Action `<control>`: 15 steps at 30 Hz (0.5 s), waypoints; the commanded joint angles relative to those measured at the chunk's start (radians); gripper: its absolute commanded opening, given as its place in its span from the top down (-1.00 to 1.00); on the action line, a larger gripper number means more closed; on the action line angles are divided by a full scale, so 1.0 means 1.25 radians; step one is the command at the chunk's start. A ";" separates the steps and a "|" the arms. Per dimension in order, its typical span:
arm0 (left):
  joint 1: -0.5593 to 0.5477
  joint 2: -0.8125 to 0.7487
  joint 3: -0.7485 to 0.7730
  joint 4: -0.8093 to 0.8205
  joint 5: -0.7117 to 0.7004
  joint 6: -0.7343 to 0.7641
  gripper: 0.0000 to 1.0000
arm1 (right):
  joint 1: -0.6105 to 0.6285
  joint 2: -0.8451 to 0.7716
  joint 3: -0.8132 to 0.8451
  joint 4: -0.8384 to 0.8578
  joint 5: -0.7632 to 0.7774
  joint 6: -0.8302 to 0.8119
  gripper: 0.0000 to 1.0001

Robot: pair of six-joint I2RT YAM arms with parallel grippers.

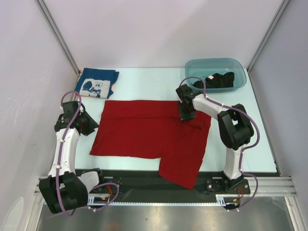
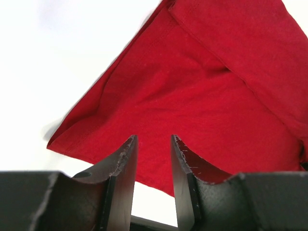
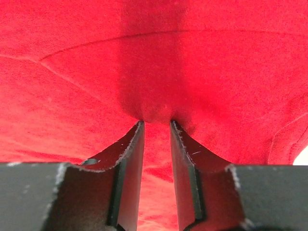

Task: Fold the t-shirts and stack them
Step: Fold the tshirt

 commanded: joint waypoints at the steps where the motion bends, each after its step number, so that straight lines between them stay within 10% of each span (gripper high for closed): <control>1: -0.006 -0.003 0.027 0.008 0.009 0.016 0.24 | 0.019 -0.006 0.046 0.010 0.008 -0.019 0.35; 15: -0.007 0.009 0.029 0.015 0.020 0.015 0.24 | 0.061 -0.011 -0.003 0.013 0.035 0.001 0.32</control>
